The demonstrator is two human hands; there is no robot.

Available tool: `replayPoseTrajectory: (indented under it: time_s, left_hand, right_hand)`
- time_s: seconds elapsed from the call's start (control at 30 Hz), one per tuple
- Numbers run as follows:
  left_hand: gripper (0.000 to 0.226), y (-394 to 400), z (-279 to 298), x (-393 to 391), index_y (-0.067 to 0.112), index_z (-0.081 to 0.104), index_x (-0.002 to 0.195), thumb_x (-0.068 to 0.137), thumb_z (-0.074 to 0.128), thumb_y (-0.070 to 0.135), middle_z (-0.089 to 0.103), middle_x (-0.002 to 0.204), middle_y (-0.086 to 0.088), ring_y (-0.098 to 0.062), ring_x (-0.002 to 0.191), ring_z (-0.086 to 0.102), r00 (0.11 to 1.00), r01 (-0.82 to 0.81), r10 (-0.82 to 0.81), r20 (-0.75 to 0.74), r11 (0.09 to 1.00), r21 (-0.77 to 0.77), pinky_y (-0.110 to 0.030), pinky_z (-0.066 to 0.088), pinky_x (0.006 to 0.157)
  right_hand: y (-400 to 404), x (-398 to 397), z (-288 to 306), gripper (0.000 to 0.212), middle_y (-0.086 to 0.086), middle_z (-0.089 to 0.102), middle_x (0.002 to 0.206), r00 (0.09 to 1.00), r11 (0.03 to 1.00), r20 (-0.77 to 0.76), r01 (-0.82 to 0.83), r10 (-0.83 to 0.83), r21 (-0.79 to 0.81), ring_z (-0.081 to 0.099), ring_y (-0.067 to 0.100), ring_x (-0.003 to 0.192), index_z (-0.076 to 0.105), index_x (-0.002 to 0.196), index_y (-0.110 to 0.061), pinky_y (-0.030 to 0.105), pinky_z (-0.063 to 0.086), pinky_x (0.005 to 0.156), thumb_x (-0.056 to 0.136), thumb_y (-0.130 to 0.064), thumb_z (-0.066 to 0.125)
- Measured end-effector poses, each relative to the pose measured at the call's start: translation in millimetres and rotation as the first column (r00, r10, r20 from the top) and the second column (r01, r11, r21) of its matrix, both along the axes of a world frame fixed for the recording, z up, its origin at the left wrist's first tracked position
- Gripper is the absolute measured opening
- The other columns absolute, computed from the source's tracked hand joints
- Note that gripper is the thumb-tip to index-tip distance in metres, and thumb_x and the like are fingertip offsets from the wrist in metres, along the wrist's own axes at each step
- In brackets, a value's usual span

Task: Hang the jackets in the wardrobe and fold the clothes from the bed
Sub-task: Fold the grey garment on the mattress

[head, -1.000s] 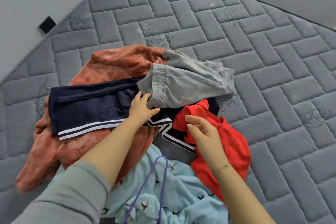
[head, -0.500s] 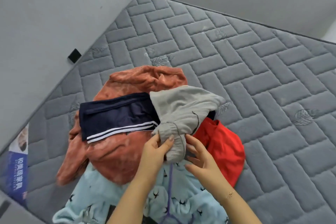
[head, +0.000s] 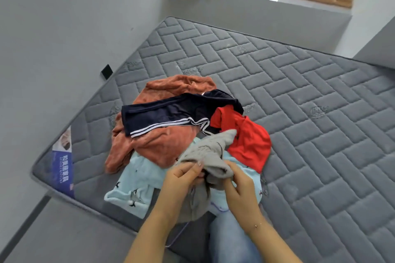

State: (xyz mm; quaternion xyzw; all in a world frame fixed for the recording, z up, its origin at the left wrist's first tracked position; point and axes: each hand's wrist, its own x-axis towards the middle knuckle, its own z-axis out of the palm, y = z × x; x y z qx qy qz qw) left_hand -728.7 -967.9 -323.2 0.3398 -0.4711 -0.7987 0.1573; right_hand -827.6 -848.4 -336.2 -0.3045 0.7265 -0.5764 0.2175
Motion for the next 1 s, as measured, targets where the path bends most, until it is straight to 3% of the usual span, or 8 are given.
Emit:
replayPoseTrajectory:
  time_s: [0.07,0.23,0.3,0.37,0.43,0.7,0.87,1.0]
  left_hand:
    - [0.012,8,6,27,0.023,0.077,0.092,0.081,0.074,0.022,0.073,0.095,0.002,-0.007,0.088,0.067,0.995,-0.007,0.028,0.095,0.976,-0.217,-0.016,0.051,0.073]
    - [0.073,17,-6,64,0.040,0.044,0.129,0.069,0.087,0.032,0.036,0.128,0.018,-0.004,0.116,0.036,0.844,0.325,0.037,0.536,0.758,-0.565,-0.030,0.035,0.101]
    - [0.071,21,-13,69,0.043,0.047,0.128,0.069,0.087,0.031,0.044,0.124,0.018,-0.007,0.113,0.040,0.793,0.425,-0.079,0.604,0.782,-0.457,-0.033,0.039,0.100]
    - [0.030,29,-16,70,0.042,0.066,0.093,0.079,0.079,0.019,0.064,0.091,0.016,-0.007,0.089,0.057,0.816,0.467,-0.287,0.502,0.839,-0.279,-0.024,0.048,0.077]
    - [0.031,41,-23,71,0.026,0.061,0.062,0.086,0.067,0.006,0.054,0.060,0.012,-0.004,0.064,0.049,0.800,0.535,-0.371,0.472,0.797,-0.279,-0.020,0.039,0.060]
    - [0.023,101,-34,42,0.029,0.056,0.069,0.082,0.069,0.043,0.059,0.068,0.009,-0.007,0.067,0.051,0.505,0.776,-0.280,0.817,0.562,-0.287,-0.035,0.038,0.065]
    - [0.017,183,-33,-34,0.016,0.043,0.086,0.097,0.056,0.015,0.046,0.077,-0.005,-0.015,0.064,0.050,0.722,0.414,-0.381,0.578,0.907,0.081,-0.036,0.055,0.059]
    - [0.023,271,-20,-146,0.013,0.049,0.090,0.095,0.046,-0.009,0.051,0.080,-0.008,-0.013,0.065,0.052,0.904,0.127,-0.182,0.386,0.978,0.165,-0.022,0.057,0.052]
  right_hand:
    - [7,14,18,0.023,-0.014,0.070,0.101,0.996,0.998,0.069,0.058,-0.056,-0.025,0.063,0.003,0.097,0.066,0.104,-0.027,0.015,0.046,0.085,0.100,-0.010,0.050]
    - [34,29,52,0.023,-0.010,0.071,0.094,0.952,0.992,0.291,0.113,-0.094,-0.052,0.063,0.001,0.090,0.071,0.095,-0.015,0.013,0.047,0.082,0.099,-0.006,0.051]
    - [50,28,64,0.019,0.001,0.070,0.094,0.914,0.984,0.385,0.165,-0.127,-0.066,0.063,0.007,0.088,0.071,0.092,-0.013,0.020,0.052,0.081,0.098,-0.009,0.053]
    - [66,26,73,0.016,0.008,0.073,0.100,0.875,0.969,0.454,0.232,-0.169,-0.087,0.065,0.013,0.093,0.073,0.098,-0.013,0.028,0.054,0.086,0.092,-0.013,0.058]
    - [82,23,80,0.021,0.015,0.073,0.101,0.810,0.946,0.548,0.310,-0.209,-0.096,0.067,0.020,0.094,0.072,0.102,-0.008,0.033,0.056,0.085,0.090,-0.019,0.059]
    - [192,-30,99,0.044,0.020,0.071,0.100,0.542,0.762,0.763,0.639,-0.353,-0.101,0.070,0.029,0.091,0.062,0.120,0.003,0.041,0.057,0.085,0.087,-0.026,0.060]
    - [289,-87,99,0.034,0.020,0.070,0.111,0.519,0.711,0.754,0.696,-0.402,-0.100,0.067,0.031,0.102,0.063,0.120,-0.001,0.040,0.058,0.088,0.099,-0.023,0.051]
    - [389,-158,100,0.036,0.018,0.069,0.116,0.507,0.630,0.697,0.770,-0.508,-0.101,0.067,0.030,0.108,0.063,0.123,-0.002,0.043,0.055,0.093,0.099,-0.026,0.053]
